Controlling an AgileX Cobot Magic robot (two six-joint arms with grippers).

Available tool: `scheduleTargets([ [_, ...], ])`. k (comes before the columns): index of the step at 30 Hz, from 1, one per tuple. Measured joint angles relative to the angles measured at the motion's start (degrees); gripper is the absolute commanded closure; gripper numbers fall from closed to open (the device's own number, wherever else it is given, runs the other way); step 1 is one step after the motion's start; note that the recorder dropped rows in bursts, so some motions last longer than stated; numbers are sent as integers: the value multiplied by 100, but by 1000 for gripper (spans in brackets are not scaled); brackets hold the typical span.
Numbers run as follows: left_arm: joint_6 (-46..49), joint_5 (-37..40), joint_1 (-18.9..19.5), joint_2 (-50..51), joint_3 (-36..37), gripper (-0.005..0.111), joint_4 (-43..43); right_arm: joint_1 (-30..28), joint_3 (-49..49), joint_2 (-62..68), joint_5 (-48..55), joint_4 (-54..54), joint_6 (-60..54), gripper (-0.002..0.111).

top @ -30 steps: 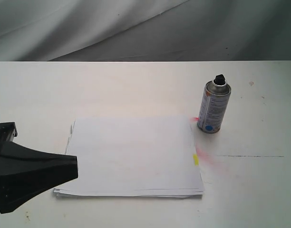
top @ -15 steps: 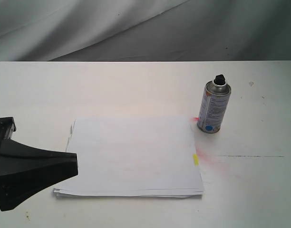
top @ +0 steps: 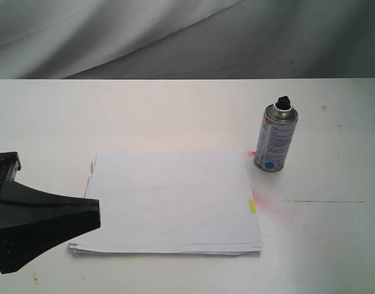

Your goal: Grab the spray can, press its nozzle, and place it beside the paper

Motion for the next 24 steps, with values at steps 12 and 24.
scheduleTargets([
  [12,0,0,0,0,0,107,9,0,379,0,-209,296,0,108],
  [24,29,0,0,0,0,107,9,0,379,0,-209,309,0,108],
])
